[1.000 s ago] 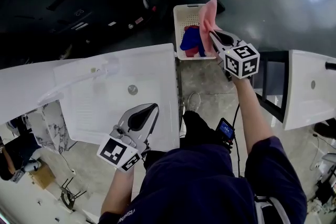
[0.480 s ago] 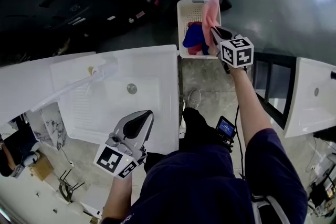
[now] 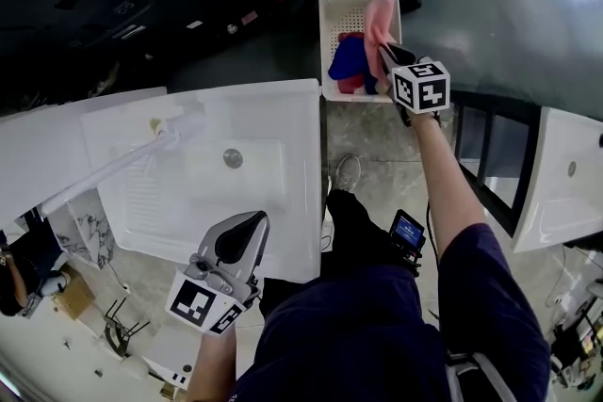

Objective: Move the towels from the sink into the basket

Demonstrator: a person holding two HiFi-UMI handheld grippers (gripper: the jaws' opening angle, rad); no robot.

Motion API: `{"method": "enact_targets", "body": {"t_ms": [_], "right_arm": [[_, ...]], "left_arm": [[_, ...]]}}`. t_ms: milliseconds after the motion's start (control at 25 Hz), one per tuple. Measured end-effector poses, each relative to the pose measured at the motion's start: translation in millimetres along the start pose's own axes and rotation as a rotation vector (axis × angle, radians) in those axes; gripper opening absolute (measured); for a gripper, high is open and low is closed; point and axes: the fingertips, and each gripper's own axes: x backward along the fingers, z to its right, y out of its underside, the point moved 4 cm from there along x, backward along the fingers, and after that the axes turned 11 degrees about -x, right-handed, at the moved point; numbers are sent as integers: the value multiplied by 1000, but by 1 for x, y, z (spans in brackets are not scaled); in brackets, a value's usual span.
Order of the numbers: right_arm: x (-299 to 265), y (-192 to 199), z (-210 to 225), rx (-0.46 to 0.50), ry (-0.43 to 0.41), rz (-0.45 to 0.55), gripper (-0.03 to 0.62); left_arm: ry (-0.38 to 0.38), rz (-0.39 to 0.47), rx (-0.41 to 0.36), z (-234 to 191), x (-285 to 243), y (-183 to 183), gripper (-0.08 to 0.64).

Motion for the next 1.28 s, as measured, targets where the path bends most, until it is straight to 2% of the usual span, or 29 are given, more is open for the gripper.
{"method": "enact_targets", "body": {"t_ms": [480, 880, 920, 1000, 1280], "right_arm": [[-29, 16, 8, 28, 33, -36, 20], [-33, 21, 14, 11, 56, -55, 23], [-34, 21, 15, 5, 60, -57, 36], [-36, 21, 18, -4, 67, -63, 100], [-35, 26, 24, -30, 68, -62, 104]], "left_arm": [[-9, -22, 47, -1, -2, 23, 3], [-23, -23, 56, -7, -2, 24, 3], [-21, -25, 57, -7, -3, 24, 3], [-16, -28, 59, -6, -6, 24, 3], [2, -34, 59, -7, -12, 22, 3]]}}
